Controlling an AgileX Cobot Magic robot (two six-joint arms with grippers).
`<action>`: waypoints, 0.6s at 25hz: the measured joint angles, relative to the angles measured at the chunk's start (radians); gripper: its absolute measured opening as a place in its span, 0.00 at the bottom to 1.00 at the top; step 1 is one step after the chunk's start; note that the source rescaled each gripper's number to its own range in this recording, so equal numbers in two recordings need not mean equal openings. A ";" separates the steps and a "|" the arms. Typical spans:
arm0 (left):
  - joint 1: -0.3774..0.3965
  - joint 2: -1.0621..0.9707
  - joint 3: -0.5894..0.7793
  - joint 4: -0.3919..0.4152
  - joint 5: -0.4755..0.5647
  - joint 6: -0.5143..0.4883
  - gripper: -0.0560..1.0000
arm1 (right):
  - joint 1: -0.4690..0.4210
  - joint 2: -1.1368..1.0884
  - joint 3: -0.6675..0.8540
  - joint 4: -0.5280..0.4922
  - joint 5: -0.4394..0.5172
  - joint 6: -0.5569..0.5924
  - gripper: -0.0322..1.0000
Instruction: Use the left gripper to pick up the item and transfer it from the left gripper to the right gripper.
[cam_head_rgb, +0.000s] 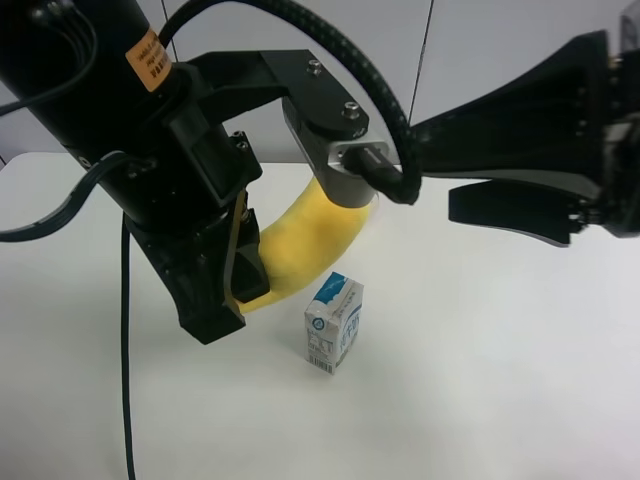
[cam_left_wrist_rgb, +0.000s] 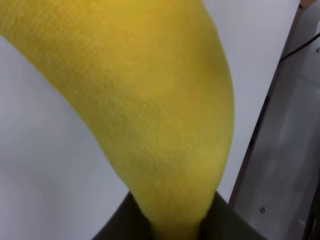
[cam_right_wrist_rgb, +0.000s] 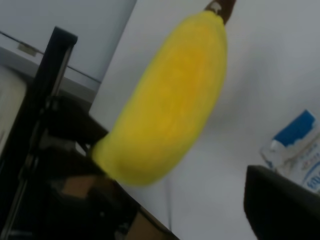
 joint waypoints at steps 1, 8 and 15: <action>0.000 0.000 -0.001 0.000 0.000 0.000 0.05 | 0.000 0.037 0.000 0.034 0.000 -0.040 1.00; 0.000 0.000 -0.002 0.000 -0.008 0.000 0.05 | 0.000 0.224 0.000 0.206 0.000 -0.244 1.00; 0.000 0.000 -0.002 0.000 -0.009 0.015 0.05 | -0.002 0.351 0.000 0.316 0.029 -0.361 1.00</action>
